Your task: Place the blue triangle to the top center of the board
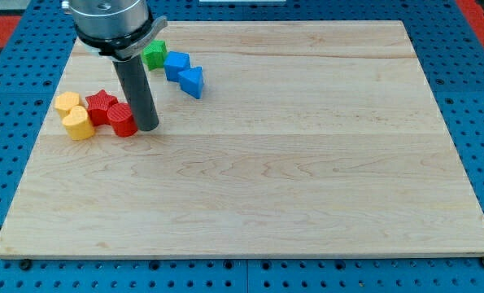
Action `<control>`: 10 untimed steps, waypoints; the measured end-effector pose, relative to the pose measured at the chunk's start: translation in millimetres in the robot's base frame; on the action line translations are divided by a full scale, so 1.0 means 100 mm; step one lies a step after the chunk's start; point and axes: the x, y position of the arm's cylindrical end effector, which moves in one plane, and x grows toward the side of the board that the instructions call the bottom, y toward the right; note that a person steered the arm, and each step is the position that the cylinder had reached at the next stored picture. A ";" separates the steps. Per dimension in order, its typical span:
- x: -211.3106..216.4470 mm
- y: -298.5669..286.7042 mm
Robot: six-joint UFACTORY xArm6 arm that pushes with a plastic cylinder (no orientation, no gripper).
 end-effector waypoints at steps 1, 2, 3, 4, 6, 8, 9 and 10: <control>-0.23 0.03; -0.40 0.09; -0.61 0.40; -0.83 0.63; -1.24 0.90; -1.30 1.16; -1.27 1.31; -1.29 1.40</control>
